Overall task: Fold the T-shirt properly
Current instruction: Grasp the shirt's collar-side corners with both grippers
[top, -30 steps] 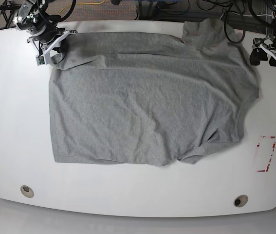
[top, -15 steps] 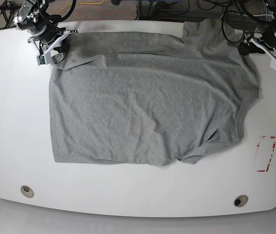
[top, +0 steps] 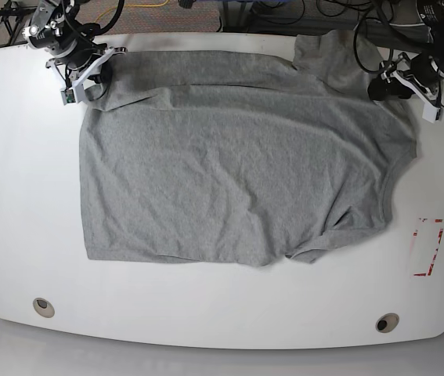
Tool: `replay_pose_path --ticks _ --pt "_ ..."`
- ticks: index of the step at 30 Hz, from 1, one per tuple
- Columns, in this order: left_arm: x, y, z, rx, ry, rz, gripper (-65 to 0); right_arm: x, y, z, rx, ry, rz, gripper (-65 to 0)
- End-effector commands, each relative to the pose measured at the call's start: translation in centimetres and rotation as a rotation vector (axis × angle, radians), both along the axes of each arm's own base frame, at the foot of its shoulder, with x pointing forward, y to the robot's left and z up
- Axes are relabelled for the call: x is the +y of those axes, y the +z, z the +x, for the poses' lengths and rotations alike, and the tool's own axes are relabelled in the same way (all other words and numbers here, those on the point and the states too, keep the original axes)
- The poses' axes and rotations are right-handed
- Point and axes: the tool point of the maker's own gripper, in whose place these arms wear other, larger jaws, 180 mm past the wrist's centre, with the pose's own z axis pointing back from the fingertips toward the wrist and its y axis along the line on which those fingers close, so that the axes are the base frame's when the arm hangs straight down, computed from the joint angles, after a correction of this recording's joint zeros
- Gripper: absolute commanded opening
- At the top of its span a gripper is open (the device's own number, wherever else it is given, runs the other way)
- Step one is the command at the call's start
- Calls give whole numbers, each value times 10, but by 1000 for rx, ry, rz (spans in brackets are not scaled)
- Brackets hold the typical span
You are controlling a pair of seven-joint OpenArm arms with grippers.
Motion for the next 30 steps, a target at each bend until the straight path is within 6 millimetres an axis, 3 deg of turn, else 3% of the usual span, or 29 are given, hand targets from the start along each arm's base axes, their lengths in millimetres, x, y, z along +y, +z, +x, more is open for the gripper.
replay_pose_path --ticks 1,5,9,13,20,30 --pt "-4 -18 -18 111 -38 20 -212 -4 -7 -16 77 19 -34 -629" --pt "-8 -18 -18 114 -54 17 -356 -5 -5 -15 71 19 -39 -629" --pt "-8 -19 -19 119 -54 17 -589 -6 2 -13 54 26 -57 -629" --pt "-7 -20 -29 150 -64 22 -612 -7 7 -15 51 35 -73 -631" --pt "-1 9 -37 71 -178 123 -614 -7 16 -24 51 51 -101 -631" --pt "-5 46 -25 -19 -249 223 -614 0 23 -22 16 47 -55 -631"
